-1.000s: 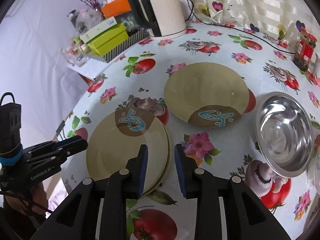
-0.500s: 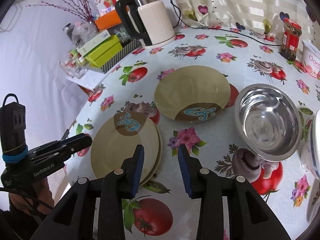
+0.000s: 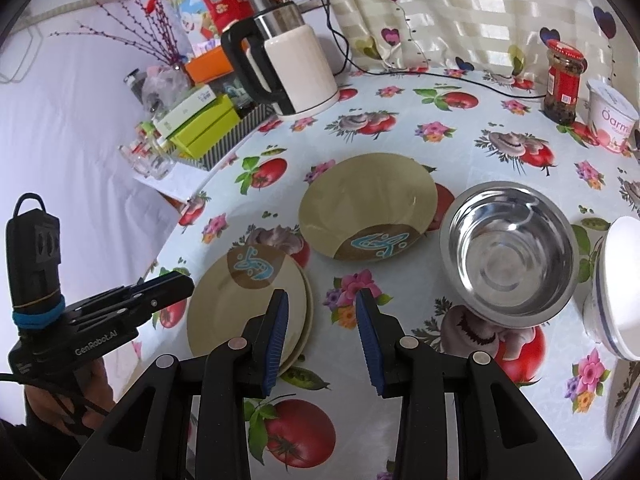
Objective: Organize plates and bowls
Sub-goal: 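Open the right tool and pull it back from the stacked plates, then reach the right tool to the third beige plate and grip its rim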
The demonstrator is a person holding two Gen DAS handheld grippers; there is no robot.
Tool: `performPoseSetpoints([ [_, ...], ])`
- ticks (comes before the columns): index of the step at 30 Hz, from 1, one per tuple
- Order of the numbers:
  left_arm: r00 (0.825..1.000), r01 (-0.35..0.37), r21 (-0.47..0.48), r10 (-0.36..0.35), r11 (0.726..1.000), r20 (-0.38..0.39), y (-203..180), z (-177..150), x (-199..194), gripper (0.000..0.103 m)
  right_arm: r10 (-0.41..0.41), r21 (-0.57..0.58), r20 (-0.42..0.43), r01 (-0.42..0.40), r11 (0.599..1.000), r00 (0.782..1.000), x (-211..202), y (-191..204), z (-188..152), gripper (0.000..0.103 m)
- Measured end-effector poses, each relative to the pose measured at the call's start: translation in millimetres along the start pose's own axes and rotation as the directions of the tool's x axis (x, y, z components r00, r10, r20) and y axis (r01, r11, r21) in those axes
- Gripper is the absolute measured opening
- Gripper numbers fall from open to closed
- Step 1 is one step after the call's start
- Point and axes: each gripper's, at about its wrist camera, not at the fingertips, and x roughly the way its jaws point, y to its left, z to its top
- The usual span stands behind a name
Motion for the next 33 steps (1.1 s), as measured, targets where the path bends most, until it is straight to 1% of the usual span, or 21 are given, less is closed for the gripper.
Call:
performPoseSetpoints([
  [12, 1.000, 0.024, 0.006, -0.024, 1.000, -0.006, -11.9, 18.7, 16.6, 0.024, -0.014, 0.014, 0.013, 0.014, 1.000, 1.000, -0.9, -14.4, 14.5, 0.034],
  [19, 0.999, 0.044, -0.016, -0.045, 0.999, -0.023, -13.6, 33.6, 37.5, 0.024, -0.027, 0.012, 0.007, 0.027, 1.000, 1.000, 9.3, -25.6, 32.9, 0.034],
  [27, 0.997, 0.056, -0.048, -0.058, 0.997, -0.042, -11.2, 51.6, 65.1, 0.024, -0.050, 0.015, -0.013, 0.050, 0.999, 0.999, 31.2, -42.4, 60.8, 0.034],
  [30, 0.997, 0.062, -0.059, -0.065, 0.996, -0.052, -9.7, 57.3, 75.9, 0.030, -0.063, 0.018, -0.027, 0.063, 0.998, 0.998, 42.2, -51.0, 71.1, 0.034],
  [33, 0.996, 0.062, -0.069, -0.066, 0.996, -0.065, -8.1, 62.0, 87.2, 0.032, -0.071, 0.022, -0.041, 0.072, 0.997, 0.997, 52.6, -58.6, 79.0, 0.034],
])
